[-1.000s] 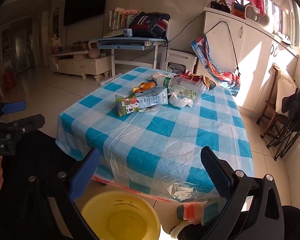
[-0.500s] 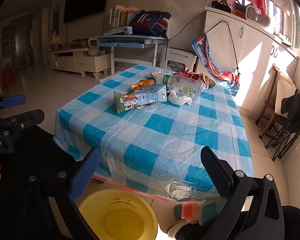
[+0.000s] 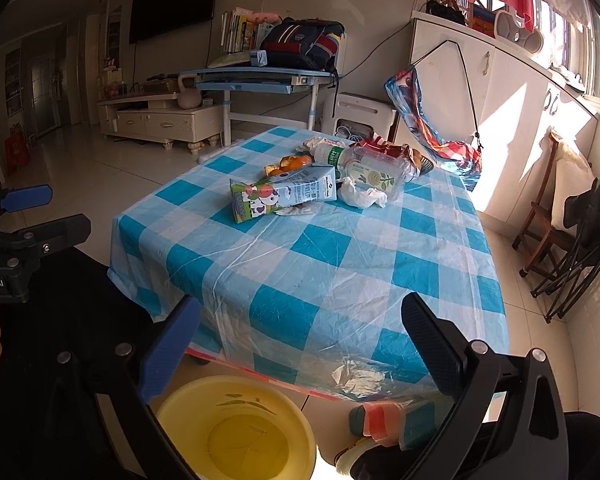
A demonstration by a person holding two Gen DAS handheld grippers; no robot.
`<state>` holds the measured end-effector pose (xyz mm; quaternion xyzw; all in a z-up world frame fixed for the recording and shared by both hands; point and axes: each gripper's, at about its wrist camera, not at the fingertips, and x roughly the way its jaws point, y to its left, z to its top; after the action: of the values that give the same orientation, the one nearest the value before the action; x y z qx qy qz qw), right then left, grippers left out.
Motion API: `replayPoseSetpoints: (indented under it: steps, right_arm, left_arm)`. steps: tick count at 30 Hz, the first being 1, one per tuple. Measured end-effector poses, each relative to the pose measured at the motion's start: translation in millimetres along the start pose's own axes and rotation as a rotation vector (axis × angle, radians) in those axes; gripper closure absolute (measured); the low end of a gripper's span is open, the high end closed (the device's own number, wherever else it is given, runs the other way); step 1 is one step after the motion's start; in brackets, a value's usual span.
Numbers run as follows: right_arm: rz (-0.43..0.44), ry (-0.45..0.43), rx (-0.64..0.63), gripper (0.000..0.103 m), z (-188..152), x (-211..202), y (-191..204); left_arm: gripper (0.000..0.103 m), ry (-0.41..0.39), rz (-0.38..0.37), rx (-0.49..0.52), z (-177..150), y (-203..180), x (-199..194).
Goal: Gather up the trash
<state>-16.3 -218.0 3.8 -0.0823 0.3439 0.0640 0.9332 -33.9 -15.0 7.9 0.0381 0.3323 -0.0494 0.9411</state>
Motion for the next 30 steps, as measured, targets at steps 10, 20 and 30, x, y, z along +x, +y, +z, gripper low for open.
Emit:
replayPoseSetpoints:
  steps: [10, 20, 30]
  right_arm:
    - [0.011, 0.002, -0.002, 0.006, -1, 8, -7]
    - [0.015, 0.002, 0.0, 0.006, -1, 7, -7]
    - [0.021, -0.008, 0.028, 0.006, -9, 2, -33]
  left_arm:
    - [0.007, -0.002, 0.0, 0.001, 0, 1, 0]
    - [0.007, -0.004, -0.001, 0.001, -1, 2, 0]
    - [0.007, -0.003, -0.005, 0.001, -1, 1, 0]
